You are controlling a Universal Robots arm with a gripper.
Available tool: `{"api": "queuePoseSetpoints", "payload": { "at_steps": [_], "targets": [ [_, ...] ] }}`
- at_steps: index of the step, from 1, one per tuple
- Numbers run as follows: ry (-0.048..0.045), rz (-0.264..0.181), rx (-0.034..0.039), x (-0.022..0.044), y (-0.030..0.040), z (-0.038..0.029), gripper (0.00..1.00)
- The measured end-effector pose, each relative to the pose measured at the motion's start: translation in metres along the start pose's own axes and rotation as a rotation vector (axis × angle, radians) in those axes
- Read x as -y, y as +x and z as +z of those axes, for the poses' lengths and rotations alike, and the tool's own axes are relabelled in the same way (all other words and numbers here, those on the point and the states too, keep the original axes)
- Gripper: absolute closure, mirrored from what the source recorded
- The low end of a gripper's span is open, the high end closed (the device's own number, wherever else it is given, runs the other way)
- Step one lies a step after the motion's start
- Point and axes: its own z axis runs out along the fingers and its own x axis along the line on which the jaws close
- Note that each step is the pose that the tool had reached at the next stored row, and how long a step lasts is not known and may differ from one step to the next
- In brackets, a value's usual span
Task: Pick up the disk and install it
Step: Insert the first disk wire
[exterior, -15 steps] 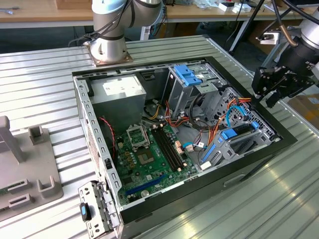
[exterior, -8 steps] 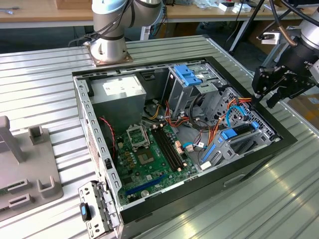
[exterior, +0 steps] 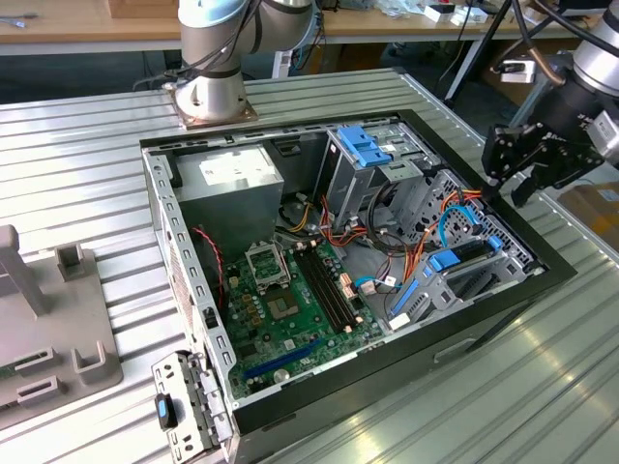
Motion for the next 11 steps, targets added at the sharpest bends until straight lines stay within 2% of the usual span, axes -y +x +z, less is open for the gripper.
{"api": "queuePoseSetpoints", "payload": {
  "at_steps": [6,8,9,10,11],
  "targets": [
    [-0.0002,0.006,-0.0003,0.0024,-0.0015,0.0010,0.49],
    [-0.0002,0.006,-0.0004,0.0026,-0.0016,0.0010,0.64],
    [-0.0002,0.007,-0.0003,0.0026,-0.0016,0.0010,0.64],
    [-0.0002,0.007,-0.0004,0.0027,-0.0016,0.0010,0.71],
    [-0.0002,0.007,-0.0004,0.0028,-0.0017,0.0010,0.71]
  ]
}}
